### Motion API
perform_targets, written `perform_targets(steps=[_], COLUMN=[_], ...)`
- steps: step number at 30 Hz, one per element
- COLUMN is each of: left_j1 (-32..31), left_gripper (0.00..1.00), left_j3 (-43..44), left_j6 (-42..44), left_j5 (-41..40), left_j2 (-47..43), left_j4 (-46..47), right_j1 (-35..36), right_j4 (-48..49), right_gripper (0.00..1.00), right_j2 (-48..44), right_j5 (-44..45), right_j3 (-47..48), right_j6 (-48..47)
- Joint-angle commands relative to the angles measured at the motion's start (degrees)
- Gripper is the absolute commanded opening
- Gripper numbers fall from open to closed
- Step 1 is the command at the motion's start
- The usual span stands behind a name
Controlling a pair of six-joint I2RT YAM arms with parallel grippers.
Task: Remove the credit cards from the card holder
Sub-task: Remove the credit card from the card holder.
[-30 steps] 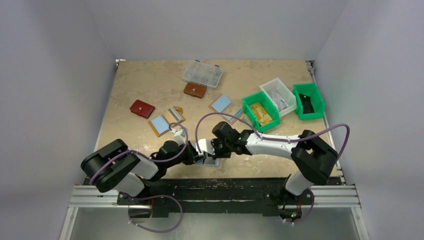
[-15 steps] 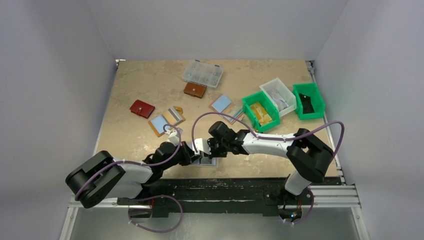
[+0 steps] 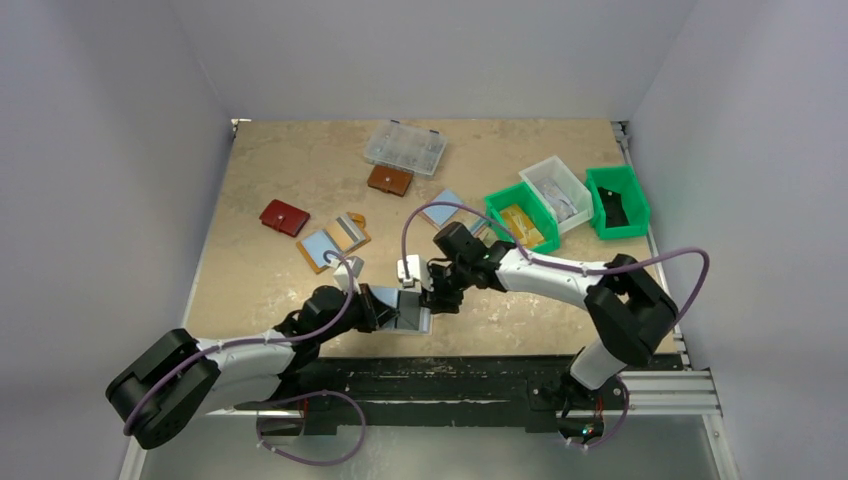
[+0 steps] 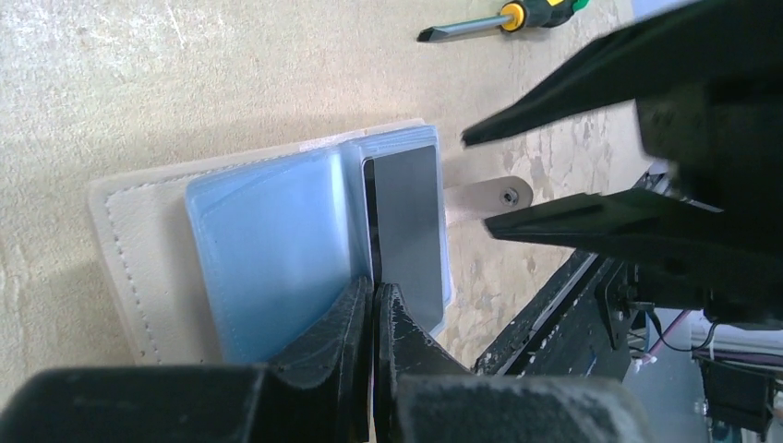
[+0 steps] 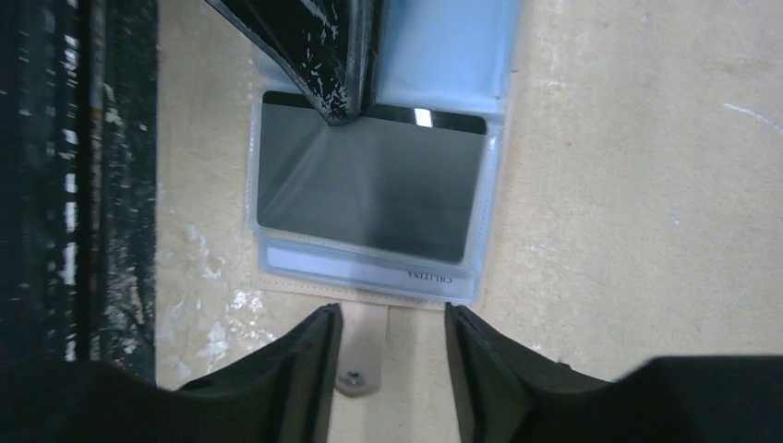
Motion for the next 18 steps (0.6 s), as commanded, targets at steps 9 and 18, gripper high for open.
perform_targets(steps=[9, 18], left_j1=[-0.2, -6.3], left_gripper=[0.0, 0.0], left_j3=[0.7, 0.7], left_j6=[12.0, 17.8], left_j5=[3.4, 0.2], left_j2=[-3.6, -8.0], left_j4=[1.5, 1.0], right_j1=[-7.4, -8.6], right_j4=[-5.0, -5.7], right_gripper=[0.75, 0.77], right_j2=[-1.9, 0.8], right_j5=[-15.1, -16.9], right_j3=[4.0, 5.4], right_j6=[1.8, 3.0])
